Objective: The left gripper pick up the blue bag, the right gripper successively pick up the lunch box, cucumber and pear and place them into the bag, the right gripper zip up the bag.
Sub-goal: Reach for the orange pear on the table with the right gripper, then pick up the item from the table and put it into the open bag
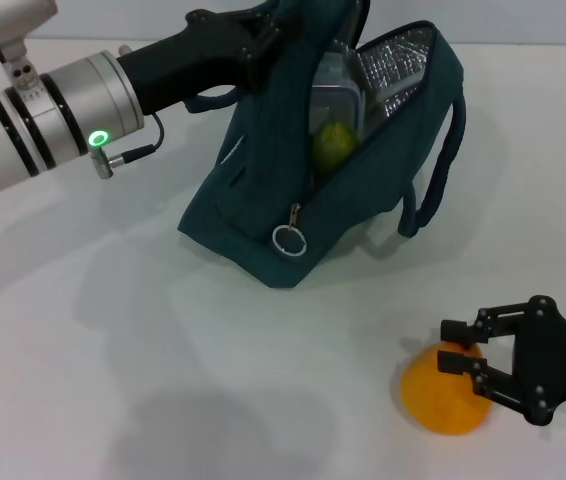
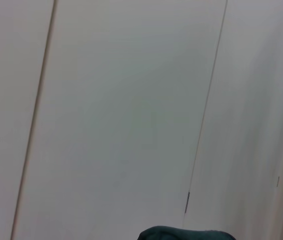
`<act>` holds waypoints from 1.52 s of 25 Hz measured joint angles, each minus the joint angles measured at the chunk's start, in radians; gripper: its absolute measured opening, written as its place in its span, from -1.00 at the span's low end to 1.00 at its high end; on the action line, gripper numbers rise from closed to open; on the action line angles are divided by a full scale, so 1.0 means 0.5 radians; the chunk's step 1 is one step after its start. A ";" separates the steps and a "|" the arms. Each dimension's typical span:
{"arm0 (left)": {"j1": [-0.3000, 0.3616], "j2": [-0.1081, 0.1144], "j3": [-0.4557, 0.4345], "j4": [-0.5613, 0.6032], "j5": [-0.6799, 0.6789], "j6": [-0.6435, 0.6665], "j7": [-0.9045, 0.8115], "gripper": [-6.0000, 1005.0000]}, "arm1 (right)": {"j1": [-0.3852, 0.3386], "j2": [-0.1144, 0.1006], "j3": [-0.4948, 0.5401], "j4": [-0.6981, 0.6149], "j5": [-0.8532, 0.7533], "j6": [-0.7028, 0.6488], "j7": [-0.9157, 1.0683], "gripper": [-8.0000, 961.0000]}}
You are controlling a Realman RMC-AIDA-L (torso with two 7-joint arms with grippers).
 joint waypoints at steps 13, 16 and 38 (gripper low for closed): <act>0.000 -0.004 0.002 -0.003 -0.006 -0.001 0.019 -0.79 | -0.007 -0.002 0.011 0.000 0.013 0.043 -0.008 -0.82; 0.000 -0.004 0.002 -0.003 -0.011 0.002 0.019 -0.79 | -0.007 -0.004 0.012 0.000 0.015 0.050 -0.013 -0.82; -0.023 -0.004 0.072 -0.001 -0.017 0.022 0.022 -0.78 | 0.288 0.008 0.619 0.056 0.709 -0.277 -0.047 -0.93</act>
